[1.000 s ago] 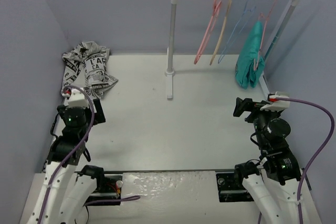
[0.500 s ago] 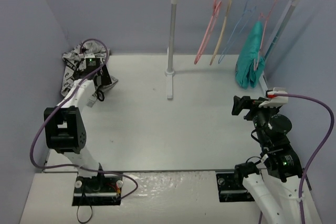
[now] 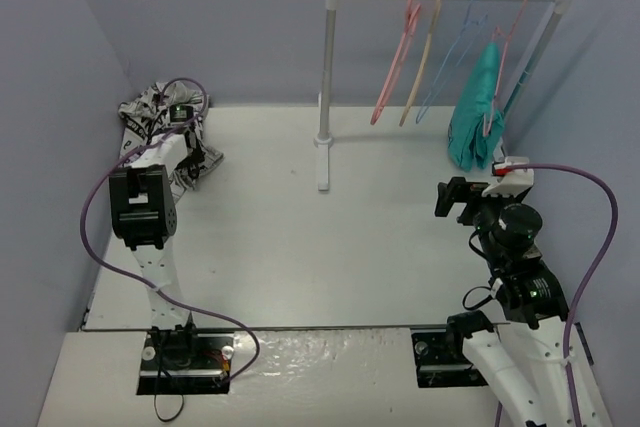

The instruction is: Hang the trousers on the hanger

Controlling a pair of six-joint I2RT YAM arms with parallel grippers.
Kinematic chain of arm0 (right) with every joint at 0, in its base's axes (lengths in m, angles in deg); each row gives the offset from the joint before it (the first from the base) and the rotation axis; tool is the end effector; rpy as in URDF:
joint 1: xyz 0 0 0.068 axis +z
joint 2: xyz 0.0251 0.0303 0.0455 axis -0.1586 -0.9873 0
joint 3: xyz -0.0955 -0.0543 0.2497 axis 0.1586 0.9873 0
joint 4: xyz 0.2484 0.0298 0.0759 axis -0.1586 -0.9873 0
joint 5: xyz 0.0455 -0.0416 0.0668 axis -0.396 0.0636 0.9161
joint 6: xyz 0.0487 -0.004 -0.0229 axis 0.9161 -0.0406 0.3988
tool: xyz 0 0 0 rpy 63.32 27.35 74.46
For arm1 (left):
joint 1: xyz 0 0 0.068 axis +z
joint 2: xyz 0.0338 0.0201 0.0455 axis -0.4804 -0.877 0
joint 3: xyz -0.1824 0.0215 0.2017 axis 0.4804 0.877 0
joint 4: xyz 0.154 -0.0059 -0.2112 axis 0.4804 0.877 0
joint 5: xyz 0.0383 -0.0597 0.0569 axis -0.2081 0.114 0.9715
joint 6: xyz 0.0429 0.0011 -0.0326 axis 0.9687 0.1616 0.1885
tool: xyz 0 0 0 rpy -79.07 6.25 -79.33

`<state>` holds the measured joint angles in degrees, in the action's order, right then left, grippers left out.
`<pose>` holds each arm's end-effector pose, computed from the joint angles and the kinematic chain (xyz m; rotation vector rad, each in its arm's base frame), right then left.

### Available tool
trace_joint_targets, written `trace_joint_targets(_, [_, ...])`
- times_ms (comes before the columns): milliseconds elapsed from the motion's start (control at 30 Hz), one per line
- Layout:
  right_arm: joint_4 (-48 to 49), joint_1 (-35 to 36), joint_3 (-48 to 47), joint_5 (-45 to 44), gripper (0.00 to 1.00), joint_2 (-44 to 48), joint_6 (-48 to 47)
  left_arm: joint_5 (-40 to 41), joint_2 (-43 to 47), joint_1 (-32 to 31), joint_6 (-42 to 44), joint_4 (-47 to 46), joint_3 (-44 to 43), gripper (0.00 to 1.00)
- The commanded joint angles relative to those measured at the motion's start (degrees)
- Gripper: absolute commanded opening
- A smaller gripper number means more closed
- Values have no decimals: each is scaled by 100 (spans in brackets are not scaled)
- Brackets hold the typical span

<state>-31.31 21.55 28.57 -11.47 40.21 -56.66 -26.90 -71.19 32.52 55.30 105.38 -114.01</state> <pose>0.1206 0.0233 0.3793 -0.0091 1.5045 0.1862 0.4710 0.0377 0.1965 -0.5751 2.3367 0.0919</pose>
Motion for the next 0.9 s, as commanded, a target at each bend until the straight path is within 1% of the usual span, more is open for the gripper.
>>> trace_joint_targets(0, [439,23,-341,59,100,-324,-195,-704,675,-143,-31,434,-432,0])
trace_joint_targets(100, [448,14,-473,235,100,-438,-222,-1003,1672,-643,-182,725,-240,0])
trace_joint_targets(133, [456,23,-531,294,100,-455,-222,-1037,2184,-810,-330,825,-214,0])
trace_joint_targets(167, [465,23,-551,379,100,-481,-230,-1039,2452,-1017,-396,930,-213,0])
trace_joint_targets(200, [457,15,-576,481,100,-530,-223,-975,2685,-1464,-560,1121,-189,0])
trace_joint_targets(233, [464,14,-602,666,100,-567,-222,-897,2913,-1744,-576,1178,-155,0])
trace_joint_targets(267, [473,14,-644,755,100,-634,-182,-842,3333,-2008,-775,1182,-88,0])
trace_joint_targets(300, [474,14,-648,843,100,-640,-178,-789,3374,-2272,-907,1151,-1,0])
trace_joint_targets(333, [474,22,-664,923,100,-672,-138,-704,3694,-2520,-1086,1115,103,0])
trace_joint_targets(367, [474,15,-722,1057,100,-763,-63,-680,3972,-2932,-1414,881,343,0])
trace_joint_targets(467, [473,23,-761,1293,100,-829,31,-620,4204,-3509,-1835,602,749,0])
trace_joint_targets(500, [467,23,-784,1421,100,-869,33,-511,4259,-3795,-1878,486,1010,0])
trace_joint_targets(567, [465,23,-810,1568,100,-941,75,-528,4292,-3895,-1984,307,1225,7])
trace_joint_targets(600, [465,23,-812,1658,100,-985,114,-581,4259,-3907,-2005,246,1292,16])
trace_joint_targets(667, [450,23,-807,1868,100,-1085,234,-710,4107,-3913,-1934,198,1326,40])
trace_joint_targets(733, [424,23,-784,1983,100,-1159,382,-762,3947,-3913,-1745,228,1278,60])
trace_joint_targets(800, [399,38,-736,2147,100,-1343,548,-745,3767,-3906,-1434,270,1126,73])
trace_joint_targets(867, [359,84,-713,2337,100,-1625,729,-697,3612,-3847,-1195,306,880,78])
